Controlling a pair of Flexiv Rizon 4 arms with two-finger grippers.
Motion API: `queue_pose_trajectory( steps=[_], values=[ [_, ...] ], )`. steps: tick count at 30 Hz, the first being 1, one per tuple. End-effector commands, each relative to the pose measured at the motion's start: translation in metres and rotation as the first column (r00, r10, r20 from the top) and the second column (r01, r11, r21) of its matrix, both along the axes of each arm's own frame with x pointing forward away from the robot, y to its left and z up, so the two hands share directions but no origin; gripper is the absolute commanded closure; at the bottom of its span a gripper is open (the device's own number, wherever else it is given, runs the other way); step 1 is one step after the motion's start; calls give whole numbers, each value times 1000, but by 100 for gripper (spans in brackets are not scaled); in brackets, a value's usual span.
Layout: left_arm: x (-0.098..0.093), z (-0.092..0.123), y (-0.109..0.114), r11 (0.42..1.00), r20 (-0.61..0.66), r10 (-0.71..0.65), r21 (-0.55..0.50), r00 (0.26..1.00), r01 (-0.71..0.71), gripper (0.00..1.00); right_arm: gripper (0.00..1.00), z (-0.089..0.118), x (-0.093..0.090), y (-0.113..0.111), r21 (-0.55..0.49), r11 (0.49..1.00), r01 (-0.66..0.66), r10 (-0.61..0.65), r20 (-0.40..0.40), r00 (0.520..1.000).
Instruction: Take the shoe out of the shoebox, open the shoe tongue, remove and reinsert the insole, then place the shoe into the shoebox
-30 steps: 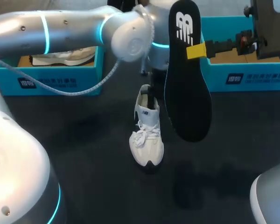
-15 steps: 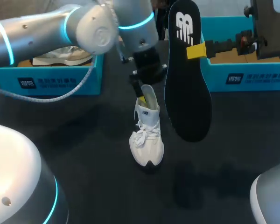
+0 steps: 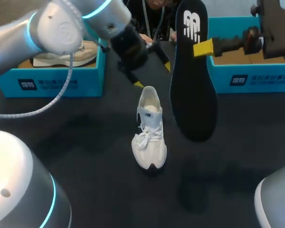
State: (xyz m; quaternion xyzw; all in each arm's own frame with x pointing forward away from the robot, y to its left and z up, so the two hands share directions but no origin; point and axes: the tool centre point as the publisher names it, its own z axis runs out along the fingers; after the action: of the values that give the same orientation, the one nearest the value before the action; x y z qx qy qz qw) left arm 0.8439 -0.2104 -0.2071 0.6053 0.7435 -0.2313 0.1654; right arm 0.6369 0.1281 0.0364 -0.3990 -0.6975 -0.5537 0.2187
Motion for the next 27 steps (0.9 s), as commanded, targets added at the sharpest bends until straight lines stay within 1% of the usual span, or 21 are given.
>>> queue_pose_trajectory(
  steps=[1, 9, 13, 15, 17, 23, 27],
  values=[
    [-17, 19, 22, 962, 71, 51, -271, 996, -30, 0, 100, -6, 30, 1, 41, 999, -24, 27, -66, 997],
    [-32, 40, 41, 926, 119, 64, -378, 991, -14, 0, 100, -12, 63, -14, 62, 998, -27, 37, -170, 985],
    [-38, 49, 54, 899, 140, 81, -438, 987, -12, 0, 100, -16, 79, -18, 80, 997, -16, 34, -224, 974],
    [-42, 55, 61, 880, 144, 81, -475, 986, -3, 0, 100, -20, 87, -20, 68, 998, -15, 32, -259, 965],
    [-46, 62, 69, 859, 156, 88, -511, 984, 4, 0, 100, -22, 95, -22, 86, 996, -7, 31, -289, 957],
    [-62, 77, 91, 800, 180, 92, -600, 979, 35, 0, 100, -27, 122, -21, 111, 994, 0, 40, -362, 931],
    [-73, 85, 100, 768, 209, 87, -637, 974, 68, 0, 100, -32, 141, -18, 91, 996, -18, 54, -402, 914]
  ],
)
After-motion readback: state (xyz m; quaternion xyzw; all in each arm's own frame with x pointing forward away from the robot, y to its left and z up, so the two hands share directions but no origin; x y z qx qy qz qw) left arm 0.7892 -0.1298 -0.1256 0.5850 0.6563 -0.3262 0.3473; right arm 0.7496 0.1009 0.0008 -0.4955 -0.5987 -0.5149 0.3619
